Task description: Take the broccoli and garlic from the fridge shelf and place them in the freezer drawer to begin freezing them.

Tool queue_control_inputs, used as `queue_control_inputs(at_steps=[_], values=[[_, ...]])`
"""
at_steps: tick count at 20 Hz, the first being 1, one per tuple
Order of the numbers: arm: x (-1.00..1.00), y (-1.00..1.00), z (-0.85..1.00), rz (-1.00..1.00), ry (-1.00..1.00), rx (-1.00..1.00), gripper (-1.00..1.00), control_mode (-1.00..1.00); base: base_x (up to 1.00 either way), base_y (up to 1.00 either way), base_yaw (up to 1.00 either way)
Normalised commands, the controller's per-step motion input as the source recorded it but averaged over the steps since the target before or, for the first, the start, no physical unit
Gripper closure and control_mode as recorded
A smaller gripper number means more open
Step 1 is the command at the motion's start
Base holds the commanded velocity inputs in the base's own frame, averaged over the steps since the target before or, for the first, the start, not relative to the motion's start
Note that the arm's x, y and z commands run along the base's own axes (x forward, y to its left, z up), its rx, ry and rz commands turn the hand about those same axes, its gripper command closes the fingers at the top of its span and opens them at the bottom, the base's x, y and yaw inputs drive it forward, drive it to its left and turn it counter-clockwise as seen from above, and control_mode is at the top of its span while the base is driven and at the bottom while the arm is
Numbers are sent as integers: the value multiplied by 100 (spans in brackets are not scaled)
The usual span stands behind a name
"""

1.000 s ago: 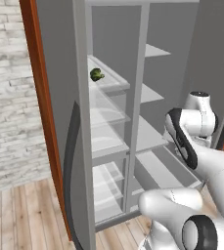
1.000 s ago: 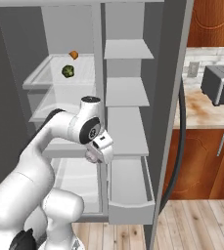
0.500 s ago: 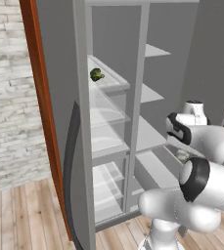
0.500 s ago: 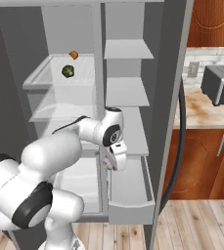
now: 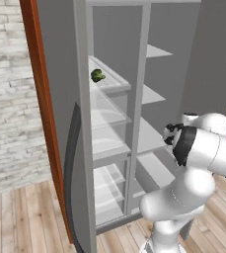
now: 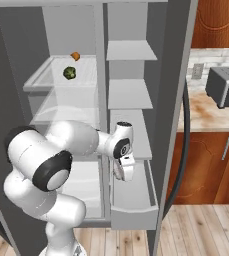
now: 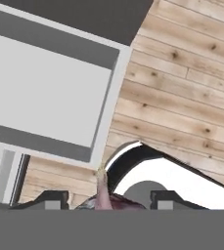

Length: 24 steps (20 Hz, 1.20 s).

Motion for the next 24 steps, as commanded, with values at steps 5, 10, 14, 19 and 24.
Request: queue_control_inputs(at_steps=[5,10,14,19,24], values=[[42,-9,-68,-2,0,-6,100,-100,0,0,0],[30,-19,-62,0,0,-3,100,-100,0,0,0],[22,-20,-60,0,0,0,100,-100,0,0,0],[28,-25,-64,0,0,0,100,-100,0,0,0],[39,-30,-63,0,0,2,100,-100,0,0,0]])
